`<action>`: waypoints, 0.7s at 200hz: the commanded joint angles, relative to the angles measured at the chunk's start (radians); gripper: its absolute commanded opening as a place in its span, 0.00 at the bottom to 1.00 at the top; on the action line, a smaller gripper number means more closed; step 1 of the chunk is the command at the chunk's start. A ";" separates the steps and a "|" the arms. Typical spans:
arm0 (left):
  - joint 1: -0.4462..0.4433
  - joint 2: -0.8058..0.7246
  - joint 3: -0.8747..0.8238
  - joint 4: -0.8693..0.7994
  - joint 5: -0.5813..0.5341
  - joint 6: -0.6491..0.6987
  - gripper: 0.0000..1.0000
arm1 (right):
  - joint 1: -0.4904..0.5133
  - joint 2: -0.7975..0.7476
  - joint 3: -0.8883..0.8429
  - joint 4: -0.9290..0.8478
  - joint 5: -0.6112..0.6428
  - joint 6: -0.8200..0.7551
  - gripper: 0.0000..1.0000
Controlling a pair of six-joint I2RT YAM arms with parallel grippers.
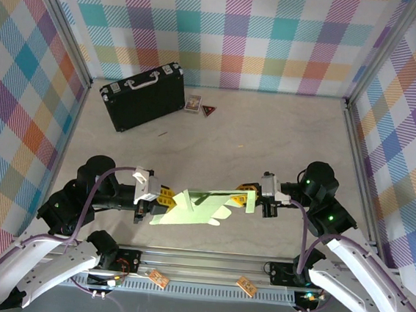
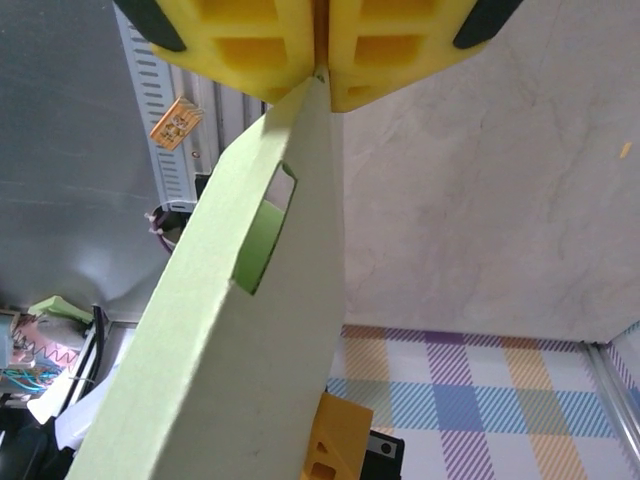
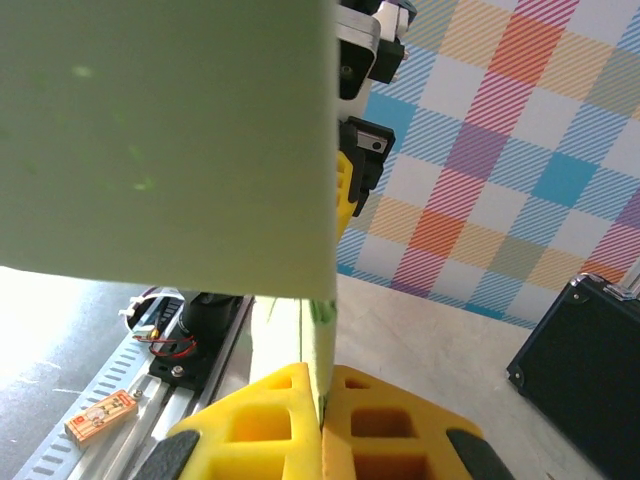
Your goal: Fold the paper box
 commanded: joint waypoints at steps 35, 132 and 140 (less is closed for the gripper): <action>-0.002 -0.013 0.008 0.032 -0.031 -0.075 0.00 | 0.010 -0.007 -0.002 0.062 0.027 0.058 0.33; -0.002 -0.063 0.049 0.077 -0.143 -0.263 0.00 | 0.010 -0.295 -0.220 0.059 0.773 0.415 0.86; -0.001 -0.065 0.049 0.079 -0.144 -0.268 0.00 | 0.010 -0.331 -0.254 0.058 0.844 0.432 0.84</action>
